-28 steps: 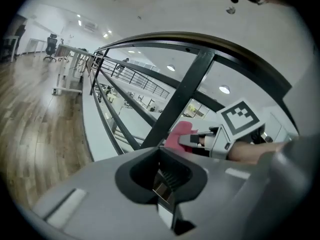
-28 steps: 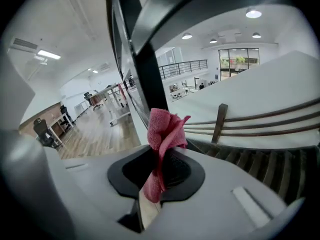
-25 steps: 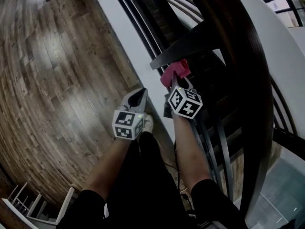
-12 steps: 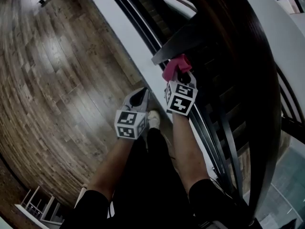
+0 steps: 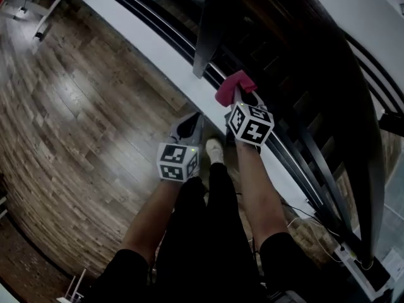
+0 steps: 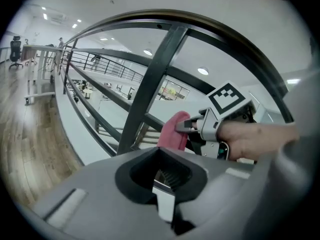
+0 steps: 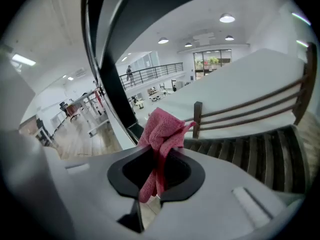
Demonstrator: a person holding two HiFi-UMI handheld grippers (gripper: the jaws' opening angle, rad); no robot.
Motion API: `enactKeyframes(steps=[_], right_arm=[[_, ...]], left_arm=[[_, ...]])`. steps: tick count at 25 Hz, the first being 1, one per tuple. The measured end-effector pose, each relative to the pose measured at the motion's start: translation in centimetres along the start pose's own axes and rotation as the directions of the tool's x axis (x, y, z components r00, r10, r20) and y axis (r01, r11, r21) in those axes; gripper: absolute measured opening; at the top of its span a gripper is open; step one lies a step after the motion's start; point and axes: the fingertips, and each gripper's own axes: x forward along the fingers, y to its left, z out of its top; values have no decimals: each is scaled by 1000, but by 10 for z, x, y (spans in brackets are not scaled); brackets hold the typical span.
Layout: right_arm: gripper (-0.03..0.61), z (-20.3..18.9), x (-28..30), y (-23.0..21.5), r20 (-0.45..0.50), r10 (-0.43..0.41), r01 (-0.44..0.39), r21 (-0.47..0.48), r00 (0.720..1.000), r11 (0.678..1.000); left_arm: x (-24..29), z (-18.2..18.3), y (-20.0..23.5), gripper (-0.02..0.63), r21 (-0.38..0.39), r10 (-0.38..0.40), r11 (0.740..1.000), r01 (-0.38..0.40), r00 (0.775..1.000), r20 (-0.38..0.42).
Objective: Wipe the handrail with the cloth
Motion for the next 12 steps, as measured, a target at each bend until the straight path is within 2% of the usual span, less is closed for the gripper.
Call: enactKeyframes(steps=[3,8,12], right_arm=[[41,-19,-4,-26,14,-19,17,88,1000,996],[41,-38,-54,-55,61,-94,83,171,994,982],[41,-43,-71,-69,70,-118,96,266,990,959]], left_arm=[[11,-15,-10,0,44,-32,999,33,999,-25],[2,-24,-50,0,106,-118,987,123,992,-54],[3,-22,-65,0,131,-133,981,140,989,-64]])
